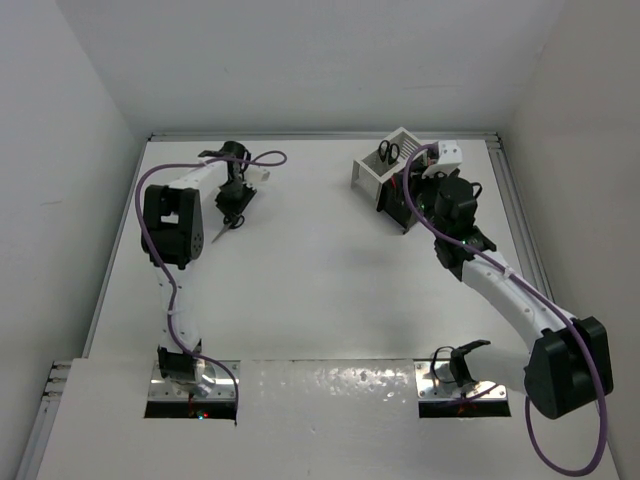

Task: Sort the stationery into containers
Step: Pick up the scissors from the center of the board.

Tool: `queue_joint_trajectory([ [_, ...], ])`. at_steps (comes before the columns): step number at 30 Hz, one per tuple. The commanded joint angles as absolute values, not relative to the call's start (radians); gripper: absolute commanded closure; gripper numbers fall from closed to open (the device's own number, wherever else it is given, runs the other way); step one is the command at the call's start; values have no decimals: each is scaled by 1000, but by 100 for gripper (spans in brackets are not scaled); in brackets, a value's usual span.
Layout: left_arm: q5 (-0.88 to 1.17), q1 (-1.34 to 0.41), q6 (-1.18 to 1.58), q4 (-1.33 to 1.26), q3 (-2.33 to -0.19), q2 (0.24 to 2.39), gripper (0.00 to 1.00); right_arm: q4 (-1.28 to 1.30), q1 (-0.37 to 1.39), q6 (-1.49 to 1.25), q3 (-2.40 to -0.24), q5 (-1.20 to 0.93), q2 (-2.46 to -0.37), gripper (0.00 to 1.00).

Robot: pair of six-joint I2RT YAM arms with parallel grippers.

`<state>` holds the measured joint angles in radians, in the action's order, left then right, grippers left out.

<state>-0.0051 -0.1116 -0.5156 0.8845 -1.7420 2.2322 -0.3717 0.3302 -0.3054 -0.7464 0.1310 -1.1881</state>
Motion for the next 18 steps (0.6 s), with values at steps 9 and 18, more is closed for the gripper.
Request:
queue_joint_trajectory([
  [9, 101, -103, -520, 721, -1667, 2115, 100, -390, 356, -295, -756, 130, -1170, 62],
  [18, 113, -104, -505, 730, -1678, 2091, 100, -393, 360, -294, -753, 130, -1169, 62],
])
